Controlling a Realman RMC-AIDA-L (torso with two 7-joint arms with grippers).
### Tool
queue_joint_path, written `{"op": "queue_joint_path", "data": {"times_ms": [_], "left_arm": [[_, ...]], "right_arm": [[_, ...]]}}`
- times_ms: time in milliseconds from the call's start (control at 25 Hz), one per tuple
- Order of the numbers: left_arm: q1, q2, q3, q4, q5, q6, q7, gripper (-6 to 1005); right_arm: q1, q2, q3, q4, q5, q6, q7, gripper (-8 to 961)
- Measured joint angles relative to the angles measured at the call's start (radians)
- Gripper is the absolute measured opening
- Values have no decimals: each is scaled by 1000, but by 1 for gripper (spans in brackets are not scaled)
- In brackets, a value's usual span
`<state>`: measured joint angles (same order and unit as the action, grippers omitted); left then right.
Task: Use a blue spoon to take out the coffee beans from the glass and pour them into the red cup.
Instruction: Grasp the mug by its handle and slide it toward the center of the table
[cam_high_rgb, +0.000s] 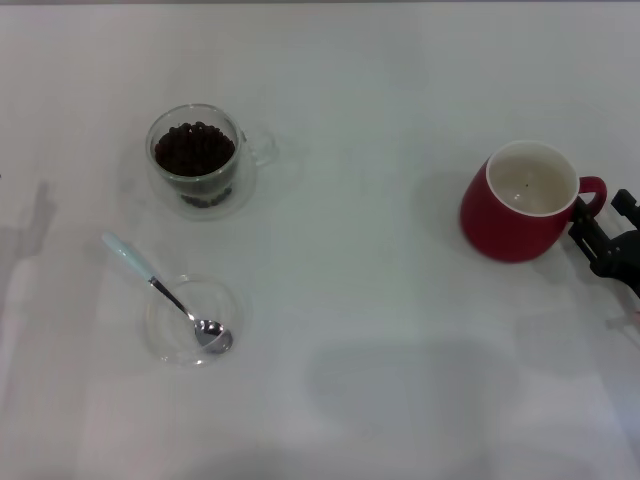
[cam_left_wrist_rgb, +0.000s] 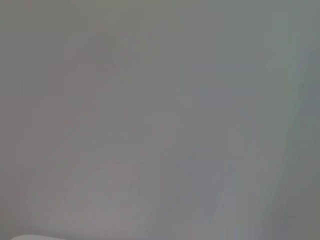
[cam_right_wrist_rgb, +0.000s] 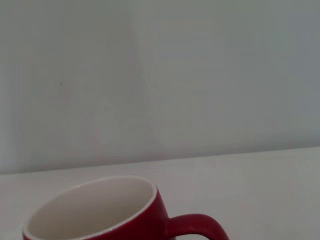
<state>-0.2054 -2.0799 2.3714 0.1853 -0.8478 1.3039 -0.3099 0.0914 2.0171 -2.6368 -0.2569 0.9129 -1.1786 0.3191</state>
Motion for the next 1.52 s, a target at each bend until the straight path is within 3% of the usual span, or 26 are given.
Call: {"op": "queue_joint_path", "data": {"times_ms": [200, 400, 640, 960, 1160, 1520], "left_arm": [[-6, 0, -1, -2, -1, 0, 0, 875], [-18, 0, -3, -5, -1, 0, 0, 874], [-19, 0, -3, -6, -7, 0, 0, 875], [-30, 1, -3, -6, -14, 0, 0, 875], [-37, 3, -3, -6, -14, 0, 0, 875], [-52, 3, -3, -9, -17, -1, 0, 876]], "right_arm": [[11, 0, 2, 3, 1, -1, 37, 677], [25, -3, 2, 9, 1, 0, 67, 584], [31, -4, 0, 7, -1, 1, 67, 585], [39, -4, -9, 1, -13, 1, 67, 423], [41, -4, -9, 1, -28, 1, 66, 205], [54, -2, -9, -1, -52, 1, 61, 182]]}}
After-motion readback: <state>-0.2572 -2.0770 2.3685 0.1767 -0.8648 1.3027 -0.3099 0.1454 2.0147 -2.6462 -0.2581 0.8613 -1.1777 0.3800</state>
